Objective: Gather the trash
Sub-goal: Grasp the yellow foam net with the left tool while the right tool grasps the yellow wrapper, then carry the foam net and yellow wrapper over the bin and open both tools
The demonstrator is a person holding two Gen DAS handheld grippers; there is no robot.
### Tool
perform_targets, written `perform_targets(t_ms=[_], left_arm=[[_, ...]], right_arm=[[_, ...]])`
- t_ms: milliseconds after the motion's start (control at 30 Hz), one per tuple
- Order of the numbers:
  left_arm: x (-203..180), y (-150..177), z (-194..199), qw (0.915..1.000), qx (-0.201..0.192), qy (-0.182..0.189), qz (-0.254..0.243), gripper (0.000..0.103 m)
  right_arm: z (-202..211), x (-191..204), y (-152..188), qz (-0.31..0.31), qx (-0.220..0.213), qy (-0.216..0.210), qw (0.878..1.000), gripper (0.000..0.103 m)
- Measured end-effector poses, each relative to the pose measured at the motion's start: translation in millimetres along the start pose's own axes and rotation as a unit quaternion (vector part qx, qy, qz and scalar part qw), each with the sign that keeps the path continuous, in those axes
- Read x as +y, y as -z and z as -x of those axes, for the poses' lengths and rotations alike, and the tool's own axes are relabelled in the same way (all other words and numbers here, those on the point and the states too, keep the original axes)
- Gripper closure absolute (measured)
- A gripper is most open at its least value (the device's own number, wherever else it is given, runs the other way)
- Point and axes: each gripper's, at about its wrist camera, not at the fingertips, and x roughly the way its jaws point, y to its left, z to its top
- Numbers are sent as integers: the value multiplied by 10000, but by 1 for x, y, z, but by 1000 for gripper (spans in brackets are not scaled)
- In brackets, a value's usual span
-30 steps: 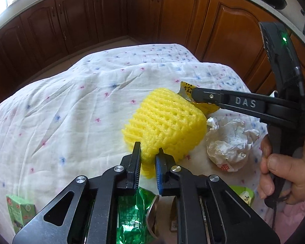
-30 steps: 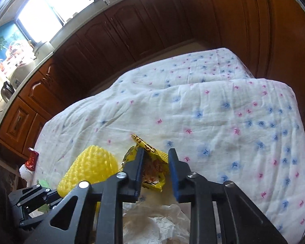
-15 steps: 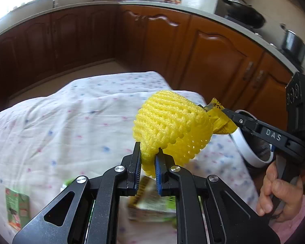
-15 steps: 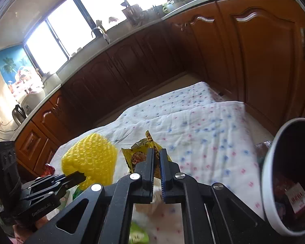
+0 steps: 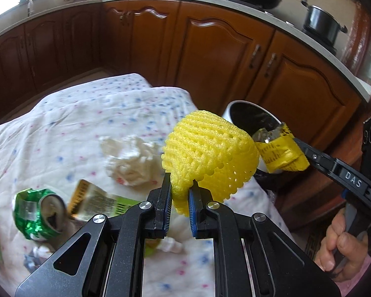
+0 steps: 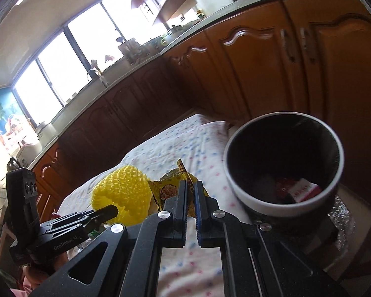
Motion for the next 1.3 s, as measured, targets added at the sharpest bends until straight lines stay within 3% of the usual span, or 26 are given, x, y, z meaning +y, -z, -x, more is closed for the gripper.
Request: perform_targets(t_ms=[733, 1300], left_arm=[[-68, -8, -14, 9982, 67, 88, -581, 92], [-104, -49, -47, 9953, 127, 73, -955, 92]], right_arm=[[54, -56, 2, -411, -453, 321, 9976, 98], [48, -78, -26, -359, -518, 674, 9957, 98]])
